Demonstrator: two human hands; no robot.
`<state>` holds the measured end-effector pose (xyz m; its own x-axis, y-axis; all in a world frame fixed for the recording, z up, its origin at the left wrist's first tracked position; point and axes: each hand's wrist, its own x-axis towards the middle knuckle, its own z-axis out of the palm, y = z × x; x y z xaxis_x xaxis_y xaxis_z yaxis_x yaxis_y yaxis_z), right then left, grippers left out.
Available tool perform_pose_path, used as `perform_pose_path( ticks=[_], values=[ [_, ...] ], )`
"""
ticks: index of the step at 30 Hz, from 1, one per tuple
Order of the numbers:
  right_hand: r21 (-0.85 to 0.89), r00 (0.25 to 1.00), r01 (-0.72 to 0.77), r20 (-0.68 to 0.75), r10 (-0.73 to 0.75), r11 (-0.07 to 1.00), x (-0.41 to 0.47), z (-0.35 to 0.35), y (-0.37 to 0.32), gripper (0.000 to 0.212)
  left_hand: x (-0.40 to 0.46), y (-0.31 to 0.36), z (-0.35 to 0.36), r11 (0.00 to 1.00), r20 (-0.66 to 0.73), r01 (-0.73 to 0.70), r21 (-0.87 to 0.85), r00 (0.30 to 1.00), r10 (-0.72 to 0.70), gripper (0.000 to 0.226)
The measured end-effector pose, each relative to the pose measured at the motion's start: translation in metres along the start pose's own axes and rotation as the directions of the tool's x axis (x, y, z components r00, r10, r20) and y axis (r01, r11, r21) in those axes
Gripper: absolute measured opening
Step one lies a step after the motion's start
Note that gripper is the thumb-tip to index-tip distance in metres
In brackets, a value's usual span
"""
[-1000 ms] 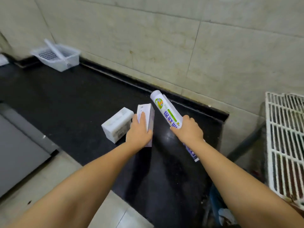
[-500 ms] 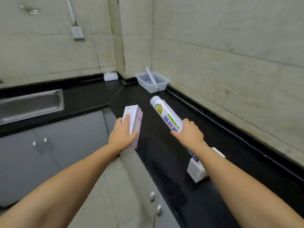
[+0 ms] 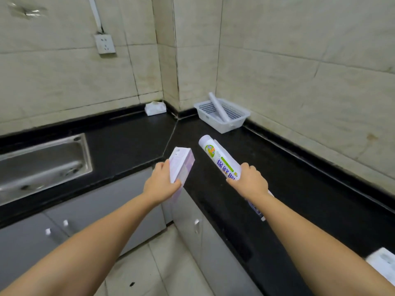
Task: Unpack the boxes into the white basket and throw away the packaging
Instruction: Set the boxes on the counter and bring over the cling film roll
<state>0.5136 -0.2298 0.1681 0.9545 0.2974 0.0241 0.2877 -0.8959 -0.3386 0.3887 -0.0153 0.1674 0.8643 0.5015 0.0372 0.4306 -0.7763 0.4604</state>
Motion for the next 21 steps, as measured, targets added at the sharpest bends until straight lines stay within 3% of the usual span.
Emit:
perform_pose_path(
  ticks=[13,17,21],
  values=[
    [-0.047,0.956,-0.269,0.106,0.272,0.962,0.165,0.062,0.023,0.058,0.219,0.01,0.062,0.973,0.281,-0.182,0.145,0.95,0.136,0.072],
    [-0.03,0.916,-0.386,0.102,0.387,0.922,0.19,0.082,0.03,0.06,0.277,0.021,0.094,0.937,0.379,-0.319,0.14,0.892,0.247,0.077],
    [-0.023,0.857,-0.51,0.073,0.51,0.86,0.212,0.103,0.025,0.06,0.332,0.022,0.122,0.834,0.469,-0.535,0.133,0.776,0.423,0.079]
  ],
)
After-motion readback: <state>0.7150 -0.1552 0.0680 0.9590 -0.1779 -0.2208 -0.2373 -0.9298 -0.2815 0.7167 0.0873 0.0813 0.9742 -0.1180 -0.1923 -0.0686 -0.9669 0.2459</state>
